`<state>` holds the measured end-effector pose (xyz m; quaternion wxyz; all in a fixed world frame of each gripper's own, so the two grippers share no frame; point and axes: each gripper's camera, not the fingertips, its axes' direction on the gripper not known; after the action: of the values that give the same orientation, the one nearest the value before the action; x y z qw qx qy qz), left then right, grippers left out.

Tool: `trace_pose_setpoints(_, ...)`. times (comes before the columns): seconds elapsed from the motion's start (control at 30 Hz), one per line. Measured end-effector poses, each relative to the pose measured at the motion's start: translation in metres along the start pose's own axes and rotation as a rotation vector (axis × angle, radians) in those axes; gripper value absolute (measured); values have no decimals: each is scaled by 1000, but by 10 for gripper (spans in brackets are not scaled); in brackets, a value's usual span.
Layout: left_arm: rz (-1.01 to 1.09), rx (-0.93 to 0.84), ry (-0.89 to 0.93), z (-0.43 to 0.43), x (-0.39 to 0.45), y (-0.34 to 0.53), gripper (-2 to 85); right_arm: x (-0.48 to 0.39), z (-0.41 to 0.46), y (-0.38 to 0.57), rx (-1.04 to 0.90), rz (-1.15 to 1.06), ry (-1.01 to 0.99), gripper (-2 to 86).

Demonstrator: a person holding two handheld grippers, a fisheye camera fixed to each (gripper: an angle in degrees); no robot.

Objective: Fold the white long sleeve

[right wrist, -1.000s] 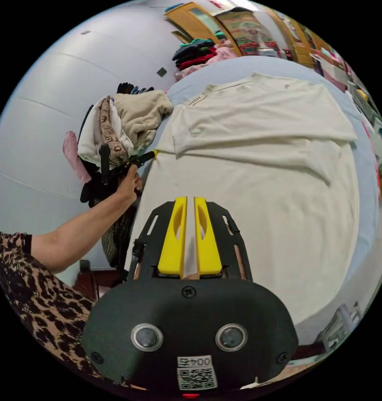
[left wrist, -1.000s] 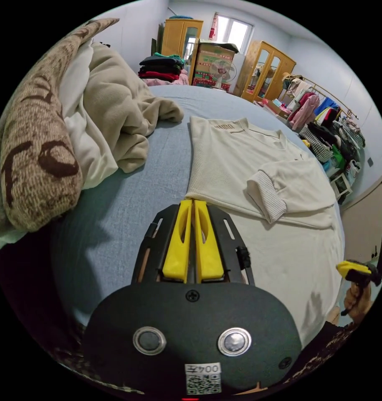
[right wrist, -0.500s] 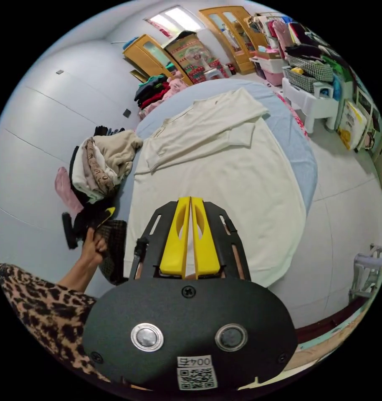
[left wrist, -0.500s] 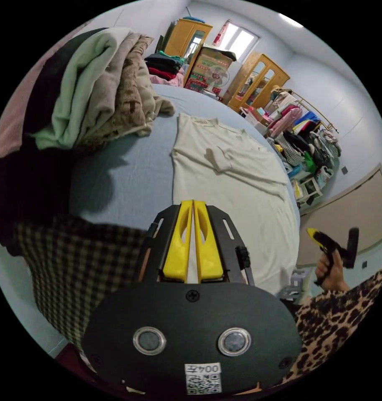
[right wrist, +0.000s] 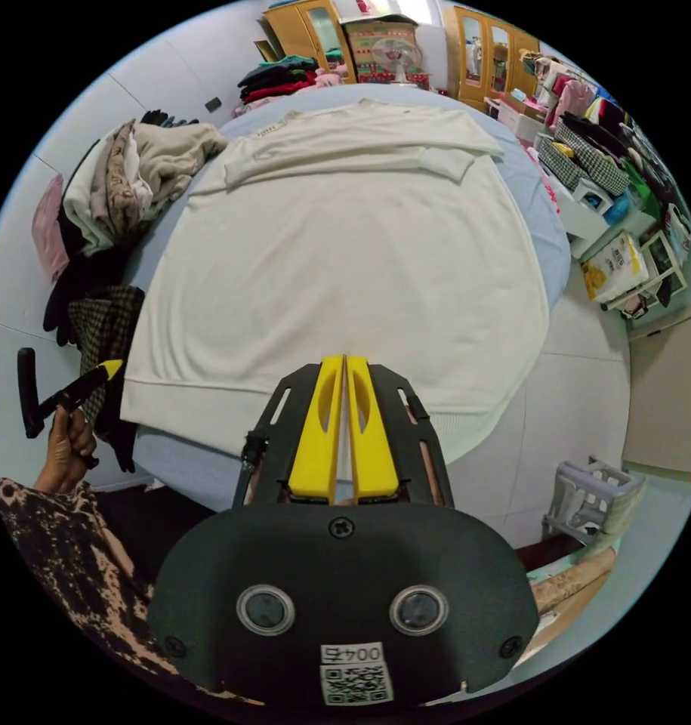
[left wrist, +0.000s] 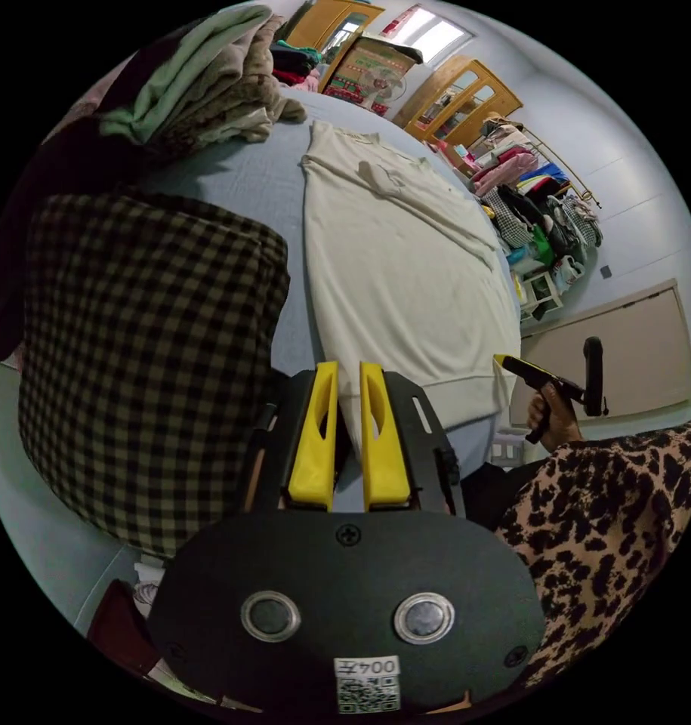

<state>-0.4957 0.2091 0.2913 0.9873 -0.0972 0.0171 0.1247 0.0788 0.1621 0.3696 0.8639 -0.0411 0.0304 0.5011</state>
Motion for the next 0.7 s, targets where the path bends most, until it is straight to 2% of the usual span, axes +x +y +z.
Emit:
trace_pose_setpoints(0.3, -27, -64, 92, 14, -11, -4, 107, 0, -15, 15, 2, 15, -40, -7)
trace_pose_setpoints(0.43, -45, -69, 132, 16, -12, -8, 69, -4, -22, 19, -11, -9, -21, -7)
trace_pose_setpoints(0.6, -8, -39, -5, -4, -2, 8, 27, -8, -29, 24, -14, -22, 1, -7)
trace_pose_setpoints(0.63, -24, -87, -1, 8, -6, 12, 24, -8, -31, 26, -7, -17, -3, -7)
trace_pose_setpoints(0.7, -51, -67, 28, 12, -10, 16, 23, -6, -34, 28, -1, -8, -12, -7)
